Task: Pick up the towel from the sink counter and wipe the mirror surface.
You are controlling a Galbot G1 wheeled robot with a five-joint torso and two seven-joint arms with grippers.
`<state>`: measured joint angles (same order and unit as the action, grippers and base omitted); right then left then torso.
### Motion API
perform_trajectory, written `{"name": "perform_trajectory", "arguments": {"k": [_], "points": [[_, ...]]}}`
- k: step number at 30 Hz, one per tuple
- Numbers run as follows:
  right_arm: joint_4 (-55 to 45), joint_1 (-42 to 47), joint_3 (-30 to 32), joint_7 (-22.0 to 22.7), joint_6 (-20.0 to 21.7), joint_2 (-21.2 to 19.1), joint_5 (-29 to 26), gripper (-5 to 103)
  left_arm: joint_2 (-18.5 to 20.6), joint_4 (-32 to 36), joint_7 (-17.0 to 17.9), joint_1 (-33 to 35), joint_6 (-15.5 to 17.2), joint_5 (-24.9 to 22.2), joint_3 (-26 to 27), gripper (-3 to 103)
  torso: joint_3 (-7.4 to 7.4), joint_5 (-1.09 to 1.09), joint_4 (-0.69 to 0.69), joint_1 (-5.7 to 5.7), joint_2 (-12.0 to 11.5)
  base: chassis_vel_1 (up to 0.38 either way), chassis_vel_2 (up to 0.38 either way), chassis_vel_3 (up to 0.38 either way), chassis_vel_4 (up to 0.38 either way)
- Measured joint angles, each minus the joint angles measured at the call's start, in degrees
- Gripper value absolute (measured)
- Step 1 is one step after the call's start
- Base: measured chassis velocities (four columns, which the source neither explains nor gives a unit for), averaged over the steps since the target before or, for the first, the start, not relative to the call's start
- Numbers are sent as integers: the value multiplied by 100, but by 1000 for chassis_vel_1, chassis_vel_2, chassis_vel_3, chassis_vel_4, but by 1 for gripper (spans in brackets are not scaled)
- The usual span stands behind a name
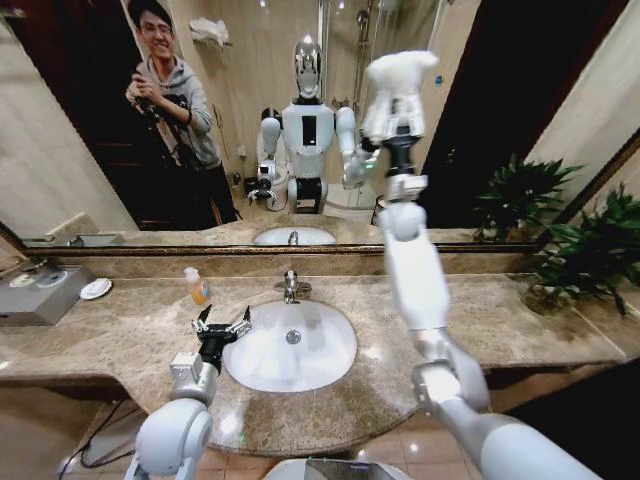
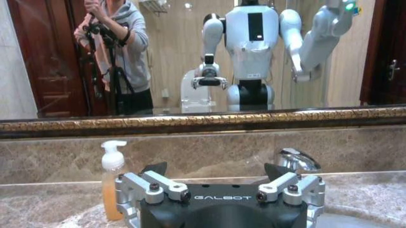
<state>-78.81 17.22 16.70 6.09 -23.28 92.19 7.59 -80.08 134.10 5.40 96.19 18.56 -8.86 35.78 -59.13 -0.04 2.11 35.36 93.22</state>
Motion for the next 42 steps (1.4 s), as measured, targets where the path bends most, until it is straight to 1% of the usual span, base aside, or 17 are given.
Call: {"name": "perform_trajectory", "arguments": {"k": [4,7,9,10,12,13,16,20,25,28,29,31,32,34,36,38,42], "points": [[65,71,-5,3,-68,24,115,18,0,0,0,-1,0,0,0,100,0,1,-5,0,0,0,0,0,0],[70,98,165,21,-85,-43,97,18,0,0,0,-1,0,0,0,100,0,1,-2,0,0,0,0,0,0],[65,133,430,116,-80,-299,-41,18,0,-1,0,0,0,0,0,100,0,3,-4,0,0,0,0,0,0],[65,133,430,116,-80,-299,-41,18,0,-1,0,0,0,0,0,100,0,3,-4,0,0,0,0,0,0],[-37,234,760,214,-8,-675,-248,18,0,0,-1,-1,0,0,0,100,-1,7,-8,0,0,0,0,0,0],[-37,234,760,214,-8,-675,-248,18,0,0,-1,-1,0,0,0,100,-1,7,-8,0,0,0,0,0,0],[-92,306,1226,251,61,-1154,-591,18,0,0,0,0,0,0,0,100,0,8,-9,0,0,0,0,0,0],[-81,324,1360,253,151,-1345,-922,18,0,0,0,-1,0,0,0,100,0,5,-7,0,0,0,0,0,0],[-250,437,1173,228,328,-1127,-1028,18,0,0,0,-1,0,0,0,100,-1,6,-3,0,0,0,0,0,0],[-383,483,850,149,389,-691,-787,18,0,0,0,0,0,0,0,100,0,4,-1,0,0,0,0,0,0],[-383,483,850,149,389,-691,-787,18,0,0,0,0,0,0,0,100,0,4,-1,0,0,0,0,0,0],[-361,444,554,133,398,-247,-499,18,0,0,0,0,0,0,0,100,-1,3,-2,0,0,0,0,0,0],[-361,444,554,133,398,-247,-499,18,0,0,0,0,0,0,0,100,-1,3,-2,0,0,0,0,0,0],[-285,381,279,123,395,-24,-300,18,0,0,0,0,0,0,0,100,0,1,0,0,0,0,0,0,0],[-250,347,117,122,386,-6,-201,18,0,0,0,0,0,0,0,100,0,1,0,0,0,34,36,-6,-25],[-239,309,-44,127,383,-8,-120,18,0,0,0,0,0,0,0,100,-1,2,-6,1,0,78,71,-82,-75],[-303,304,-211,139,385,-8,-41,18,-1,0,0,0,0,0,0,100,0,3,-6,0,0,98,113,-118,-126]]}}
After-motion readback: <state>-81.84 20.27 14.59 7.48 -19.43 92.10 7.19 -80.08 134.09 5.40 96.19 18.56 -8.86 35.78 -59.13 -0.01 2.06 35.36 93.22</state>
